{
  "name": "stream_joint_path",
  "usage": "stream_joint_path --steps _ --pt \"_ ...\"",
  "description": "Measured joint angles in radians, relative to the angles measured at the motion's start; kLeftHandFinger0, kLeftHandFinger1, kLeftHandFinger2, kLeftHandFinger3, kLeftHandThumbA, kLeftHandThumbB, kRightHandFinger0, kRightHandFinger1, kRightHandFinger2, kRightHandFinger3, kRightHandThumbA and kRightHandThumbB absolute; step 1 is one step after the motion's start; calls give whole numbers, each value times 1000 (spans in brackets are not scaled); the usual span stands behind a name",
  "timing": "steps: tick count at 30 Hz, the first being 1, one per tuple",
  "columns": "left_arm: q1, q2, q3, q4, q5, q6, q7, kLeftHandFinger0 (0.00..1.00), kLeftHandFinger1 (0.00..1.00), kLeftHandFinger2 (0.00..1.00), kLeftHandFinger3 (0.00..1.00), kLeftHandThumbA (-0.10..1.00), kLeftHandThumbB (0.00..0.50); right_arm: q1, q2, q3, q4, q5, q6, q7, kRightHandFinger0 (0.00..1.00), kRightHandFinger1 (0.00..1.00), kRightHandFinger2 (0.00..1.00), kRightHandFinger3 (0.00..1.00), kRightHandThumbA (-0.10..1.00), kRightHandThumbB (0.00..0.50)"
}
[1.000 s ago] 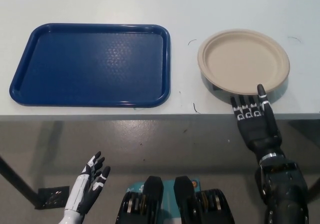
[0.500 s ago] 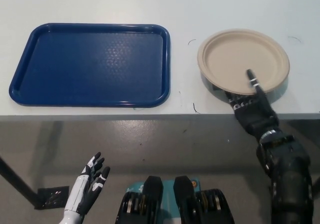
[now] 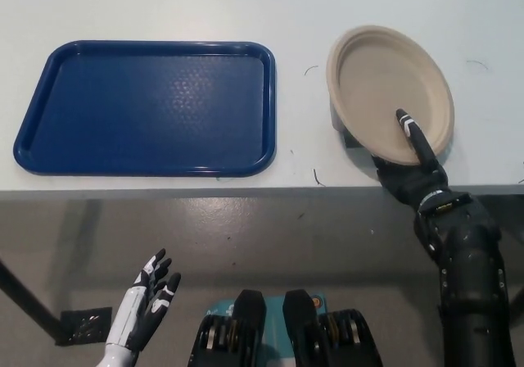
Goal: Use the right hand to pick up a plate from a leveled surface and place it into a tray on the left side
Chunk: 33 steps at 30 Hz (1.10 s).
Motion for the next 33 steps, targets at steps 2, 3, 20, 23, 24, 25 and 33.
stream_joint_path --steps 2,3,20,23,24,25,33 --pt "0 0 0 0 0 0 0 1000 1000 1000 1000 833 221 11 4 0 -19 -4 5 -1 0 104 481 760 487 0" --pt "0 0 0 0 0 0 0 1000 1000 1000 1000 831 215 17 6 0 -31 -6 8 -2 0 98 471 743 494 0" --pt "-10 0 1 1 -2 3 -3 1000 1000 1000 1000 858 245 223 85 127 -597 -120 37 -72 0 191 580 868 319 0" --pt "-10 1 0 1 -2 3 -3 1000 1000 1000 1000 849 239 213 87 199 -691 -132 46 -97 0 241 617 891 290 0" --pt "-10 3 0 1 -2 3 -4 1000 1000 1000 1000 849 240 199 91 234 -722 -141 50 -109 0 257 629 890 280 0" --pt "-10 4 0 1 -2 3 -4 1000 1000 1000 1000 852 237 173 102 264 -738 -148 53 -118 0 276 632 878 271 0" --pt "-12 12 -9 1 -1 3 -11 1000 1000 1000 1000 864 232 -34 173 355 -557 -201 63 -150 0 374 730 986 244 0"
